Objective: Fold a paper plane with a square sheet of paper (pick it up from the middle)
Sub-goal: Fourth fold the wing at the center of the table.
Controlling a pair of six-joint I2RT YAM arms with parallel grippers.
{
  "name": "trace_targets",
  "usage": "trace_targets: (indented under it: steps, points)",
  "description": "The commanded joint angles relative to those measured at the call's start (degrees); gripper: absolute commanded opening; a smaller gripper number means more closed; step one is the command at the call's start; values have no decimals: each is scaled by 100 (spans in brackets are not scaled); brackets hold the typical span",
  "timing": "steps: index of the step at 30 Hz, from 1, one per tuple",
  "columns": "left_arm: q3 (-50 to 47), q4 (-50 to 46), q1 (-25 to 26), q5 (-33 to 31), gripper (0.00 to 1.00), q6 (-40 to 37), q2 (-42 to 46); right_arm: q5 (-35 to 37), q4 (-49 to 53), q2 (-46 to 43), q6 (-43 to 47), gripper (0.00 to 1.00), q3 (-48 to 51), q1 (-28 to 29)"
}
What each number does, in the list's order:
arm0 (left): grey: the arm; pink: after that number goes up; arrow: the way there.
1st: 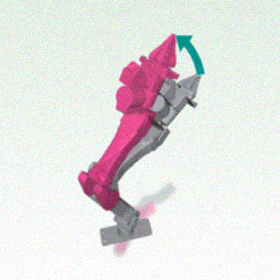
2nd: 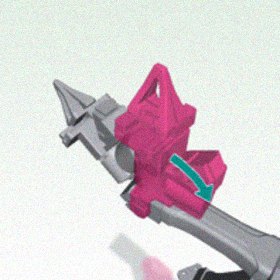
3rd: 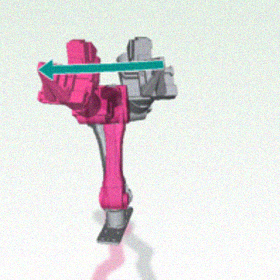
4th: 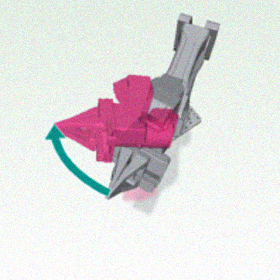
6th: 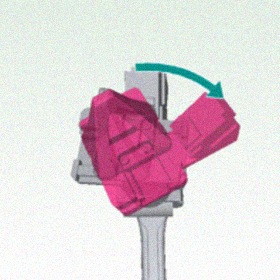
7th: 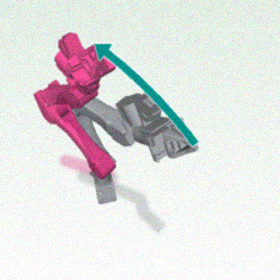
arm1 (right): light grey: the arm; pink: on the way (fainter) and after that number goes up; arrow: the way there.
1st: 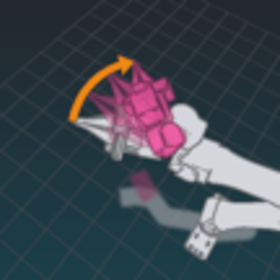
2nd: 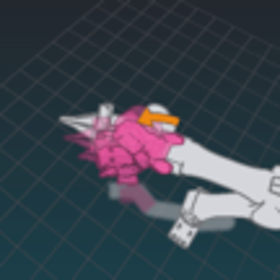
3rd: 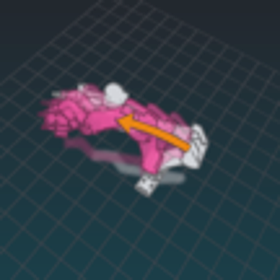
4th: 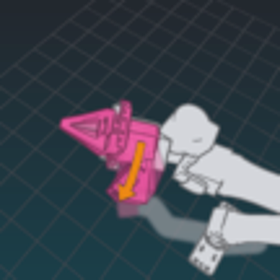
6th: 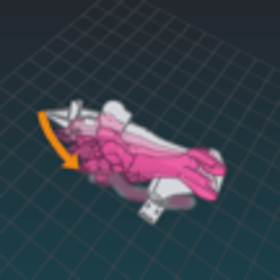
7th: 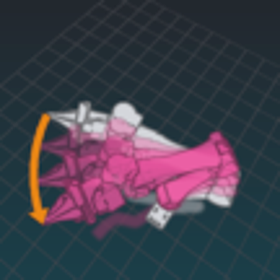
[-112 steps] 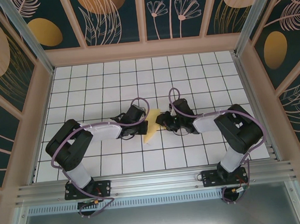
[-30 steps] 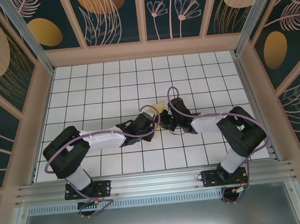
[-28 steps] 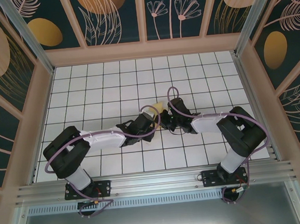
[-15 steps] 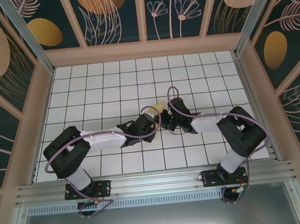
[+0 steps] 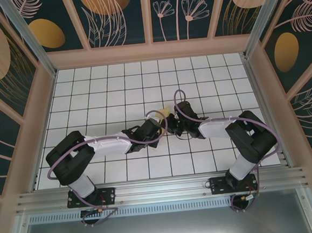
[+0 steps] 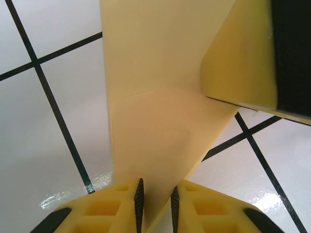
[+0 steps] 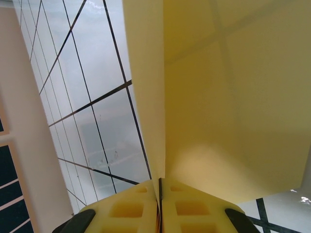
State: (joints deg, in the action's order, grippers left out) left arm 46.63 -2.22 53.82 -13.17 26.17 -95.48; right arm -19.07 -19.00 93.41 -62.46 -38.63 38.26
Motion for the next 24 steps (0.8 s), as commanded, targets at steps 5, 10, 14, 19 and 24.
trace_targets:
  steps: [5,10,14,19,24]
  points:
    - [91,-182,17,-212,17,63,-97,61,204,-66,53,10,-179,41]
    - [125,-268,17,-214,20,154,-128,35,204,-42,75,11,-214,41]
    - [163,-230,15,-67,25,261,-78,9,211,-5,93,11,-232,51]
    - [215,-174,18,12,26,357,3,9,213,9,98,11,-231,57]
    - [219,-100,19,61,27,422,-14,9,230,-1,120,11,-224,62]
